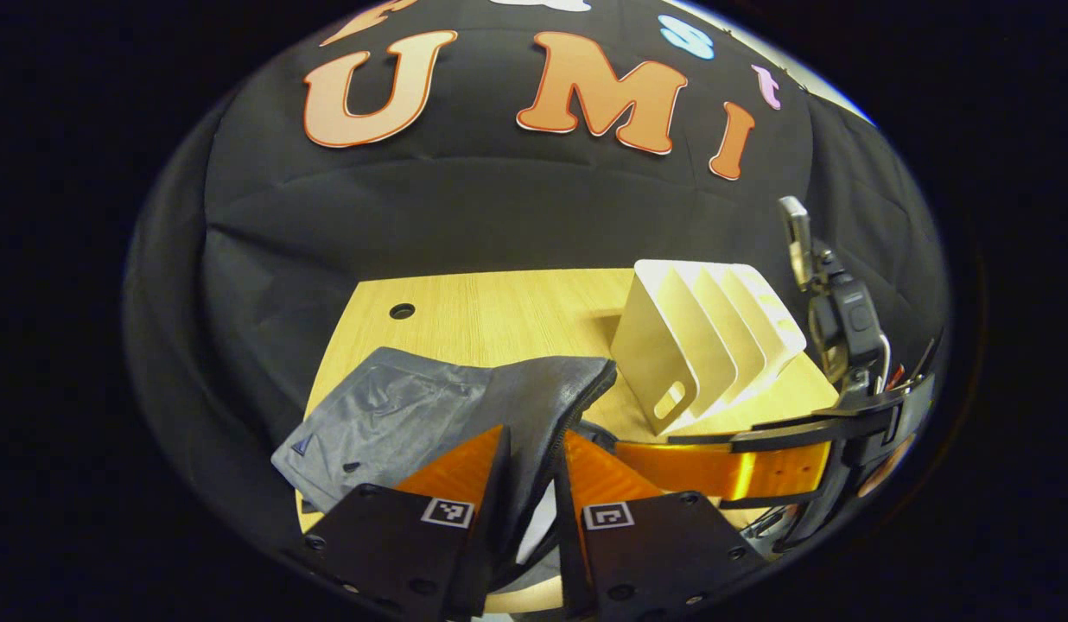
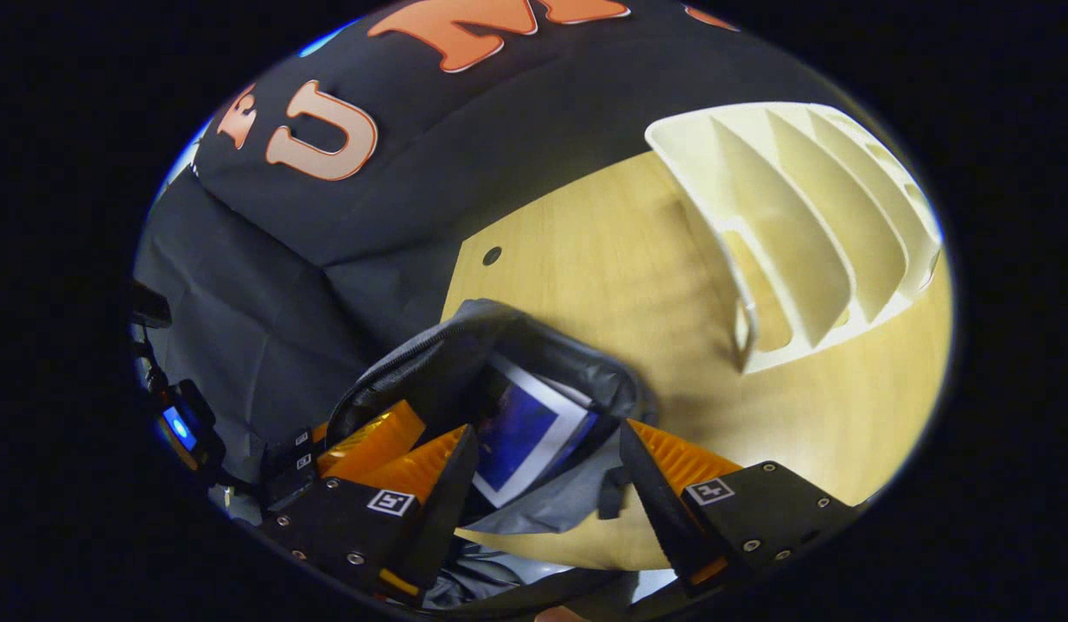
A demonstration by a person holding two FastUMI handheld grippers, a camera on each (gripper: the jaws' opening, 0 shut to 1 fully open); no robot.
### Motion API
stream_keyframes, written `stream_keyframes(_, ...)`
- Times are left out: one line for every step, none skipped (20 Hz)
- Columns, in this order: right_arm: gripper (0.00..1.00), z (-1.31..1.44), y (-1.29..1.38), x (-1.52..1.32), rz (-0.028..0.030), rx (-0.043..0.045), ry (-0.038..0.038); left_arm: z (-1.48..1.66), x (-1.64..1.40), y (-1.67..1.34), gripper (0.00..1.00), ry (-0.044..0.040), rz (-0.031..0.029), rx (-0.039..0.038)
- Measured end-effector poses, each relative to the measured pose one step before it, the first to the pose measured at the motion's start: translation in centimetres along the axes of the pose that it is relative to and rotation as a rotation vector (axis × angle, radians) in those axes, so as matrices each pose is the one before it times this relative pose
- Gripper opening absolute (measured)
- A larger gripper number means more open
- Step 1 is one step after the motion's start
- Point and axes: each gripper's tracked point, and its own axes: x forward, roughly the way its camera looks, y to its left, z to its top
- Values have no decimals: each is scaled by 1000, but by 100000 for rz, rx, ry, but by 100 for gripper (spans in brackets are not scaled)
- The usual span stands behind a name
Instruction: Open the schoolbag, grab two books from the bookshelf and put them into the schoolbag.
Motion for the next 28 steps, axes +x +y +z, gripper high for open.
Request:
stream_keyframes(98, 518, -1281, -1110, -1888, -2239, -1360, 24, 68, -891, 35, -128, 69, -143)
stream_keyframes(98, 706, -1126, -1058, -1468, -1305, -1620, 149, 82, -641, 41, -804, 985, 729)
stream_keyframes(98, 756, -1006, -930, -1341, -1034, -2130, 155, 146, -770, 44, -883, 597, 731)
stream_keyframes(98, 853, -1427, -1206, -1551, -979, -2967, 393, -185, -1352, 51, -1524, -1672, -524)
stream_keyframes(98, 715, -1278, -962, -1293, -1193, -2344, 504, -95, -1399, 55, -1952, -1943, -938)
stream_keyframes(98, 873, -1413, -1013, -1993, -1593, -2823, 713, 34, -1146, 58, -1928, -1222, -595)
stream_keyframes(98, 946, -1484, -1154, -2363, -693, -3476, 704, -106, -1154, 61, -1705, -749, 243)
stream_keyframes(98, 938, -1149, -1042, -1329, -971, -3374, 723, -17, -895, 68, -2348, 435, 680)
stream_keyframes(98, 1221, -1017, -960, -1328, -801, -3812, 847, -41, -987, 73, -2105, 12, 654)
stream_keyframes(98, 975, -912, -1138, -902, -1649, -3837, 881, -165, -694, 82, -3006, 1286, 140)
stream_keyframes(98, 1374, -955, -1113, -1364, -2151, -4197, 1120, -2, -981, 89, -2886, -141, -473)
stream_keyframes(98, 1303, -957, -1021, -1719, -2745, -4069, 1060, -274, -961, 91, -4189, 725, -453)
stream_keyframes(98, 1245, -1070, -878, -2483, -3156, -3937, 1368, -187, -597, 91, -4756, 1884, 555)
stream_keyframes(98, 1254, -1042, -856, -1318, -3382, -3882, 1475, -338, -639, 91, -4573, 2172, 1304)
stream_keyframes(98, 1060, -981, -768, -1538, -3350, -3493, 1241, -412, -586, 91, -3172, 2231, 1185)
stream_keyframes(98, 1002, -801, -704, -781, -2575, -3318, 1353, -506, -827, 91, -3107, 1057, 679)
stream_keyframes(98, 1024, -500, -806, -134, -2043, -3258, 817, -443, -909, 90, -2960, 1035, -360)
stream_keyframes(98, 1092, -426, -772, 217, -1628, -3380, 1133, -549, -957, 91, -3009, 308, -1106)
stream_keyframes(98, 900, -305, -463, 320, -1446, -3241, 974, -507, -696, 91, -3191, 1432, -1081)
stream_keyframes(98, 1045, -373, -565, 17, -1097, -3408, 1154, -566, -341, 92, -3053, 1272, -341)
stream_keyframes(98, 1034, -481, -491, -266, -901, -3244, 1086, -612, -178, 93, -3658, 2766, 389)
stream_keyframes(98, 1098, -240, -566, 616, -724, -3413, 916, -701, -328, 93, -3411, 1442, 323)
stream_keyframes(98, 1145, -243, -675, -221, -995, -4098, 935, -252, -416, 93, -3163, 1905, 779)
stream_keyframes(98, 868, -157, -380, 113, -1292, -4030, 709, -341, -127, 92, -1956, 1975, 779)
stream_keyframes(97, 489, -368, -304, -474, -1597, -3135, 342, -347, -464, 94, -1535, 1104, 802)
stream_keyframes(97, 315, 0, -365, 254, -1218, -2455, 233, -378, -363, 95, -1416, 355, -239)
stream_keyframes(97, 218, 357, -369, 883, -823, -1975, 64, -475, -260, 95, -1462, 559, -657)
stream_keyframes(97, 202, 653, -332, 1739, -570, -944, 85, -524, -53, 95, -1029, 599, -934)
